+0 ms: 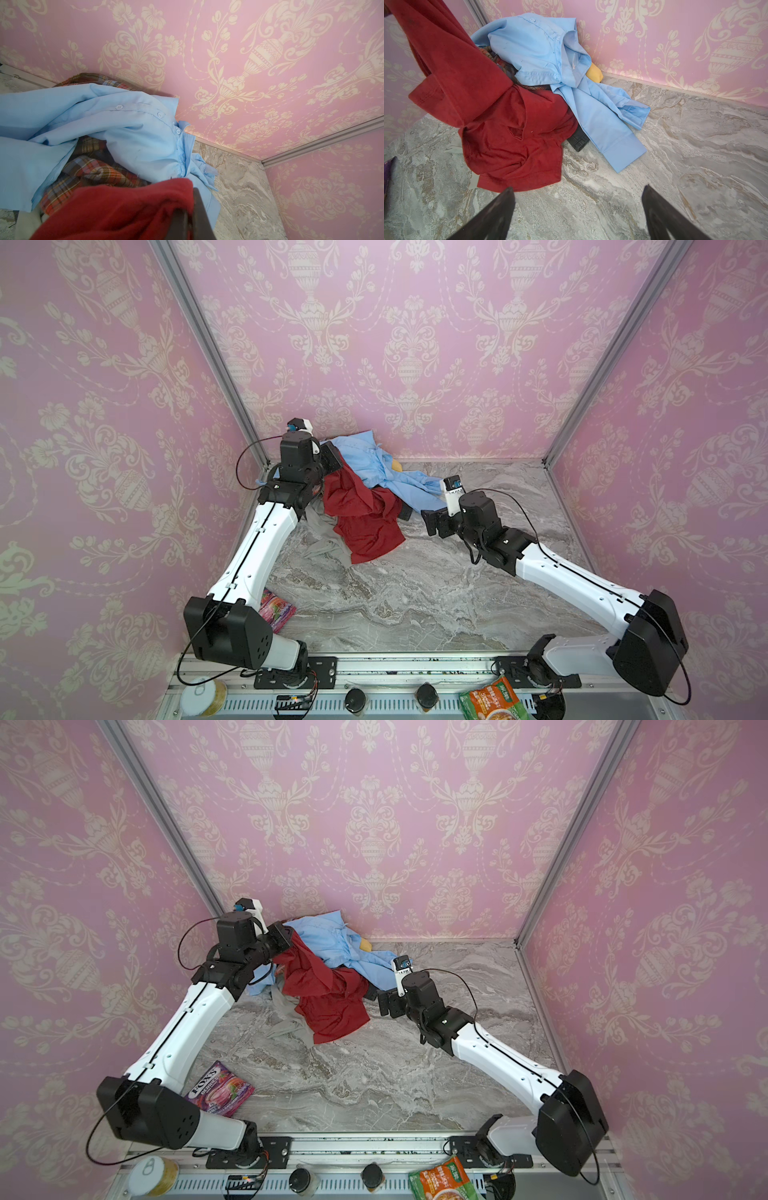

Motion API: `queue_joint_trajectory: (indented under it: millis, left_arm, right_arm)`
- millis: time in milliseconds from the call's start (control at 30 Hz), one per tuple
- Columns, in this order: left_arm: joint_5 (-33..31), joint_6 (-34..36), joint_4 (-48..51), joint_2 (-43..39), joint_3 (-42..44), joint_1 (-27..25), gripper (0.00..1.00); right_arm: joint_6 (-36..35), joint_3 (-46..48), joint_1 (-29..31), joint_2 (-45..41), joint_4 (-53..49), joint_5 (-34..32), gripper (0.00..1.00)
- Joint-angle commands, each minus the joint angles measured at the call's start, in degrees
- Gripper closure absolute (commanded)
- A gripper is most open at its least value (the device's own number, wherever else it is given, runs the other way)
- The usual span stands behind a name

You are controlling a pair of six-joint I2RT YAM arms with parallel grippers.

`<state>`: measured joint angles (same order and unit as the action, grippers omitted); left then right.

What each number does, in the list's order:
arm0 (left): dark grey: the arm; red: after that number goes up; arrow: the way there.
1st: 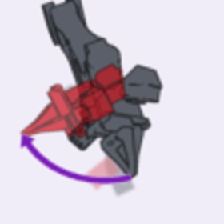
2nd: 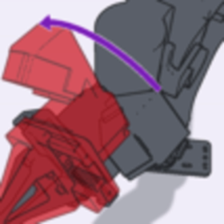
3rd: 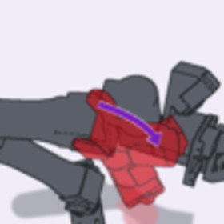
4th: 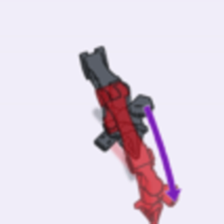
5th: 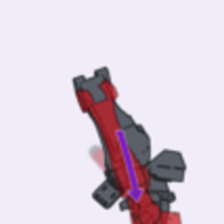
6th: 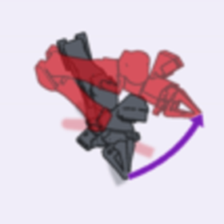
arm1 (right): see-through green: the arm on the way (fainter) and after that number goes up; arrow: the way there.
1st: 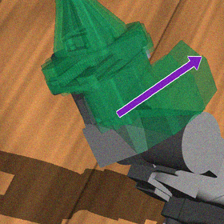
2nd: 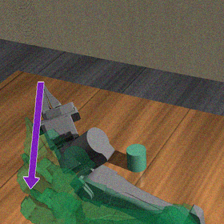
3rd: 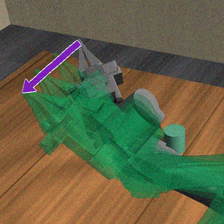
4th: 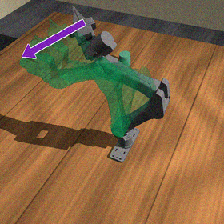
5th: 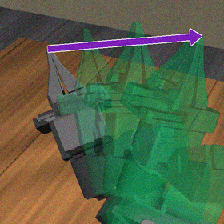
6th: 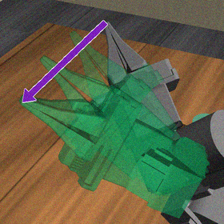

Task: Pick out a specific cloth from the pile

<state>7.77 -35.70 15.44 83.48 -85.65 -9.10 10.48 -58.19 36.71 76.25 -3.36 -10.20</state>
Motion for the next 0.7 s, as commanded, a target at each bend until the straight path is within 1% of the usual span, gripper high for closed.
queue_joint_trajectory:
  millis: [0, 100, 233, 300, 500, 600, 667]
  left_arm:
    - [1.78, 0.02, -0.77, 1.08, -6.63, -2.01, 1.00]
    - [1.63, 0.89, 0.93, 2.48, -11.11, -4.60, 1.00]
    - [1.65, 2.17, 2.83, 3.35, -15.78, -8.47, 1.00]
    - [1.54, 2.79, 3.39, 3.59, -17.59, -10.61, 1.00]
    - [1.10, 4.41, 5.10, 4.81, -21.61, -17.13, 1.00]
    - [1.19, 4.84, 5.55, 6.00, -22.59, -20.23, 1.00]
    - [1.26, 4.94, 6.06, 6.66, -23.31, -21.90, 1.00]
  right_arm:
    - [-0.35, -2.25, -0.43, 0.56, 1.13, 2.50, 0.03]
    - [-1.02, -2.39, -0.54, 0.67, 2.72, 3.82, 0.00]
    - [-2.01, -1.98, -0.50, 0.61, 5.26, 5.55, 0.00]
    - [-2.71, -0.73, -0.50, 0.42, 8.24, 7.37, 0.00]
    - [-3.96, 4.40, -0.54, 1.07, 21.73, 11.29, 0.00]
    - [-4.78, 6.01, -0.41, 3.82, 29.77, 13.28, 0.00]
    - [-4.96, 6.25, -0.41, 6.38, 34.64, 13.11, 0.00]
